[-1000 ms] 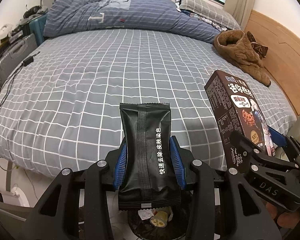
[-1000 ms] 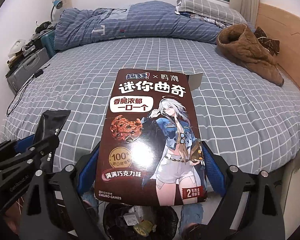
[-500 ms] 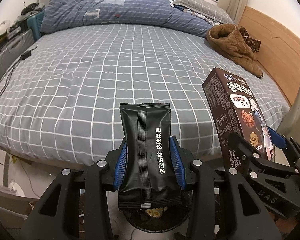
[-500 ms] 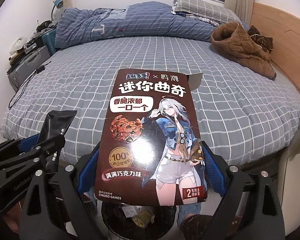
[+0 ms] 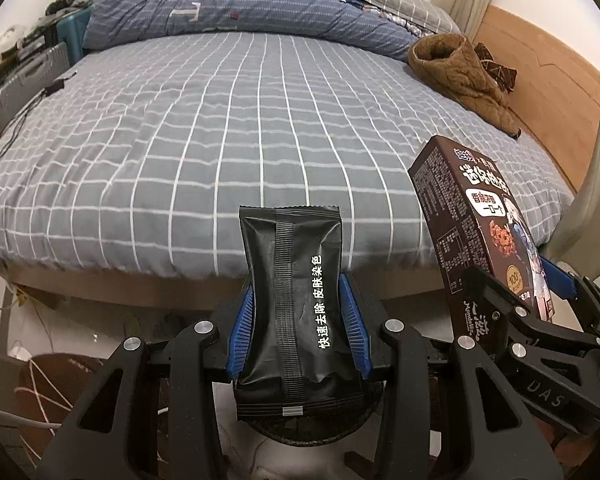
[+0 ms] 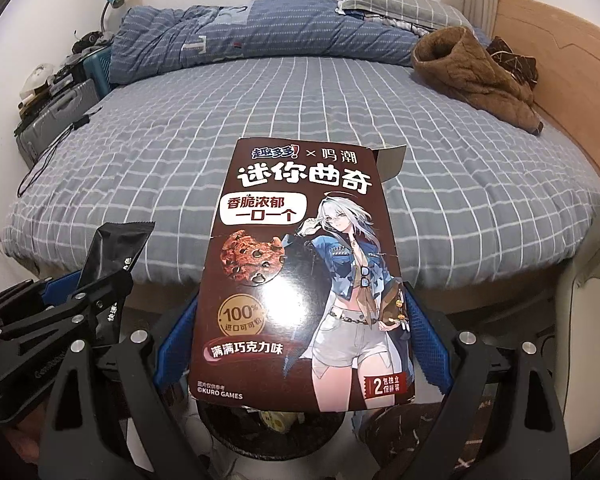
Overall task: Collect trash
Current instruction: 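Carry the black sachet and brown box down over the trash bin, then open the left tool to drop the black sachet into the bin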
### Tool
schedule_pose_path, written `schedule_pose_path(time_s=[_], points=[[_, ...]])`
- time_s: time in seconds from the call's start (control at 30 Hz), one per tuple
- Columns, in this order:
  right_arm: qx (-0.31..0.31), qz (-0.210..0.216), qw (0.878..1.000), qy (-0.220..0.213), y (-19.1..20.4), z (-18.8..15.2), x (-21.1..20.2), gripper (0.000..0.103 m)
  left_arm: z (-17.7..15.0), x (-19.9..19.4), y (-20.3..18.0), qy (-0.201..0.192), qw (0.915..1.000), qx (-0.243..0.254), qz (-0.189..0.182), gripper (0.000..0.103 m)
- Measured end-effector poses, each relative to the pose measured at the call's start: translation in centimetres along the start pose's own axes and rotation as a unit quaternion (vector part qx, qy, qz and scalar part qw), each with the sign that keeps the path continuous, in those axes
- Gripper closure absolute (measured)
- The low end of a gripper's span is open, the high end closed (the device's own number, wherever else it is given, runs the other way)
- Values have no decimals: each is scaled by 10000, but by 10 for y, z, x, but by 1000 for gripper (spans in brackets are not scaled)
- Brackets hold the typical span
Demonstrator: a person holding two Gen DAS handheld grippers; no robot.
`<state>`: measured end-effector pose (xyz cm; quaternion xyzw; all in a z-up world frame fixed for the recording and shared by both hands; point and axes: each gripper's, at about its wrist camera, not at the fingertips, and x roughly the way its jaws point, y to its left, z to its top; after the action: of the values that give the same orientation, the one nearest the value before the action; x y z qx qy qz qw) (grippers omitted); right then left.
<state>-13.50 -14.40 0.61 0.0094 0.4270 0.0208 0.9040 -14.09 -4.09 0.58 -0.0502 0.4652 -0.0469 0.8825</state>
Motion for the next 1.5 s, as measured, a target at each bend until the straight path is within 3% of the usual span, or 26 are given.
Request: schedule_pose_path(time_s=[0.4, 0.8, 1.2, 1.5], points=[[-23, -7, 9992, 392, 2, -59, 18, 16, -38, 13, 5, 232, 9997, -95, -28, 63], [90, -41, 9962, 861, -13, -101, 53, 16, -77, 68, -1, 679, 9977, -60, -5, 63], [254, -223, 9941, 1028, -45, -115, 71, 16, -90, 118, -35, 1059, 9940, 275, -41, 62], [193, -123, 9937, 1093, -40, -113, 82, 16, -92, 130, -33, 1043, 9938, 378, 11, 42]])
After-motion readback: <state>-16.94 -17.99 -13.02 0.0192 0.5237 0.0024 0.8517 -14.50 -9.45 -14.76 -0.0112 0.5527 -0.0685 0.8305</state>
